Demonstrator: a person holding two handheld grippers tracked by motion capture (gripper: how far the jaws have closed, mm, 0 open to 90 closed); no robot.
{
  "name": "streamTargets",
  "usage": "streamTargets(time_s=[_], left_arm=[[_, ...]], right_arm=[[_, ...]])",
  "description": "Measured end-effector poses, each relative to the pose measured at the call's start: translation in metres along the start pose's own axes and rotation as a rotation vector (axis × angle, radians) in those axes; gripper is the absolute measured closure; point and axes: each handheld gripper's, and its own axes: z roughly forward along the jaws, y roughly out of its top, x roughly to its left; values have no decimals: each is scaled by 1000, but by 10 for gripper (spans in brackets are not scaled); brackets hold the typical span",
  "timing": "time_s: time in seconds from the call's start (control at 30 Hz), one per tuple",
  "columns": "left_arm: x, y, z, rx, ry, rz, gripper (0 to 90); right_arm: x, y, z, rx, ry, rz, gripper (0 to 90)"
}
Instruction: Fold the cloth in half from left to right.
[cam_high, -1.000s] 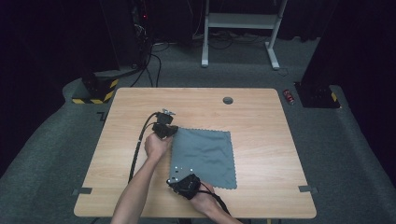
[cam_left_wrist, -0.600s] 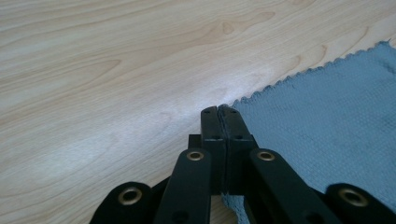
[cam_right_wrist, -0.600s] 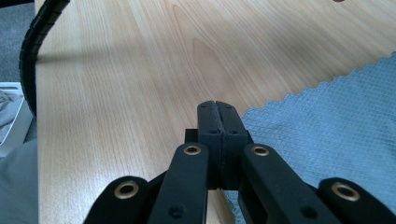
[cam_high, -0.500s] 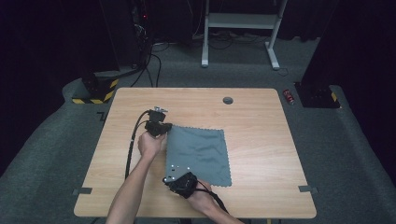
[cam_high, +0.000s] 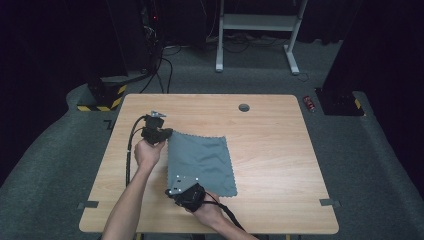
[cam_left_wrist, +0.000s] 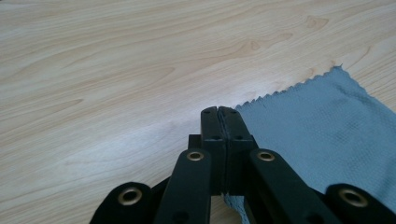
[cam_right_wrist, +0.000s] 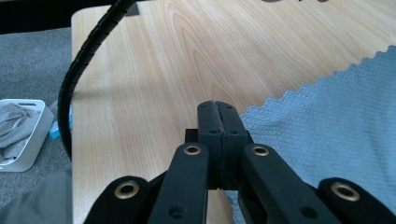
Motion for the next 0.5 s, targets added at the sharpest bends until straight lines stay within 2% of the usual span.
streamTargets(time_s=[0.13, 0.5], left_arm=[[4, -2, -2, 7, 7, -2, 895], [-17, -2, 24, 30, -22, 36, 895]], right_arm=[[0, 1, -3, -13, 0, 1, 900], [-8, -19, -11, -2, -16, 45, 900]])
